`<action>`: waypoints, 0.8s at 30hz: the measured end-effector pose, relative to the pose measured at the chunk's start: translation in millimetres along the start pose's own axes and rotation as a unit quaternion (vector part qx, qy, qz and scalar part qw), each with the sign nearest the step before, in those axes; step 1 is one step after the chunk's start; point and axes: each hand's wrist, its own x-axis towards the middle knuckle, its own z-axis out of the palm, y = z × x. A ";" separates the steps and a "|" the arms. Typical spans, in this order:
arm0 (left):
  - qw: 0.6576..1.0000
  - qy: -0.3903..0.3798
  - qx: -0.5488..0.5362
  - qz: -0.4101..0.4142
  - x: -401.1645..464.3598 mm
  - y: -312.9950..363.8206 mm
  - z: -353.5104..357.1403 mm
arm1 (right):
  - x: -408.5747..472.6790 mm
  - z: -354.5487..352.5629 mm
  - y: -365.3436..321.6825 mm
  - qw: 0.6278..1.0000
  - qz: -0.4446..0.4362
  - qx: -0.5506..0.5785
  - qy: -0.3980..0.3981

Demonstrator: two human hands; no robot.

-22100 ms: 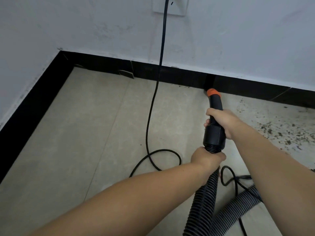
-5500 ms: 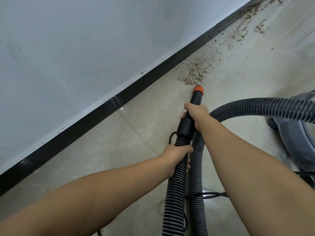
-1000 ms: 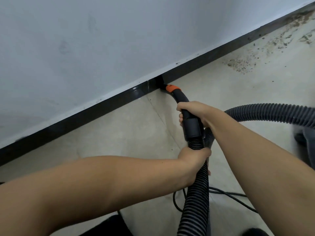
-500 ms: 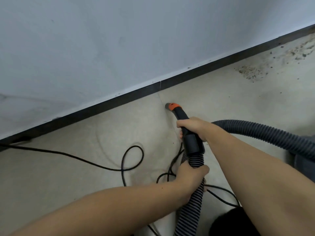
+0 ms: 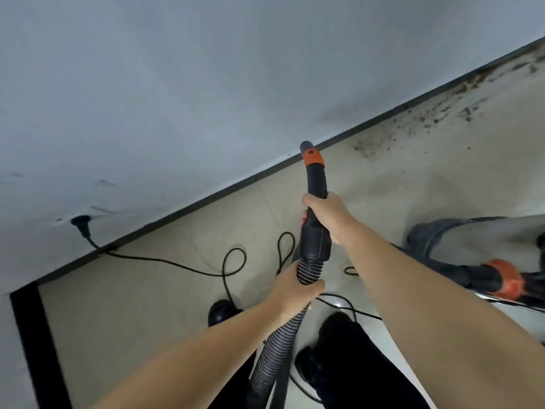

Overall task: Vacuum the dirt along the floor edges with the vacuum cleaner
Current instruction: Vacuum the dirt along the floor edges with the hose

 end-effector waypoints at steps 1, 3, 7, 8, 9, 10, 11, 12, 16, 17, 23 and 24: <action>1.000 -0.006 0.013 0.011 -13.4 16.4 -3.1 | -18.7 -2.4 -16.6 1.000 -0.011 0.007 0.005; 0.998 -0.025 0.046 0.029 -39.2 46.4 -8.8 | -54.7 -6.6 -45.7 0.999 -0.033 0.020 0.014; 0.992 -0.042 0.107 0.053 -81.3 88.4 -15.3 | -115.0 -5.4 -87.9 0.996 -0.083 -0.010 0.024; 0.991 -0.041 0.117 0.056 -89.8 96.0 -17.8 | -128.3 -3.0 -96.5 0.995 -0.096 -0.022 0.031; 0.990 -0.041 0.125 0.059 -98.4 102.9 -20.9 | -141.4 -0.2 -104.4 0.993 -0.108 -0.030 0.043; 0.988 -0.042 0.132 0.063 -107.1 109.5 -24.2 | -154.1 2.2 -111.7 0.991 -0.118 -0.033 0.056; 0.987 -0.041 0.141 0.071 -115.8 116.7 -27.1 | -166.7 4.4 -119.4 0.989 -0.126 -0.033 0.069; 0.985 -0.039 0.152 0.079 -124.6 124.4 -29.2 | -179.3 6.1 -127.0 0.988 -0.133 -0.028 0.077; 0.979 -0.035 0.166 0.112 -158.6 160.4 -27.9 | -226.8 2.9 -160.9 0.980 -0.170 -0.029 0.098; 0.977 -0.041 0.168 0.126 -165.9 173.3 -26.1 | -238.0 -2.1 -170.9 0.976 -0.183 -0.030 0.111; 0.946 -0.083 0.215 0.228 -199.3 269.8 -19.4 | -301.5 -44.4 -240.4 0.938 -0.277 0.031 0.204; 0.939 -0.086 0.223 0.246 -204.6 284.6 -20.5 | -311.6 -48.0 -252.3 0.931 -0.291 0.047 0.214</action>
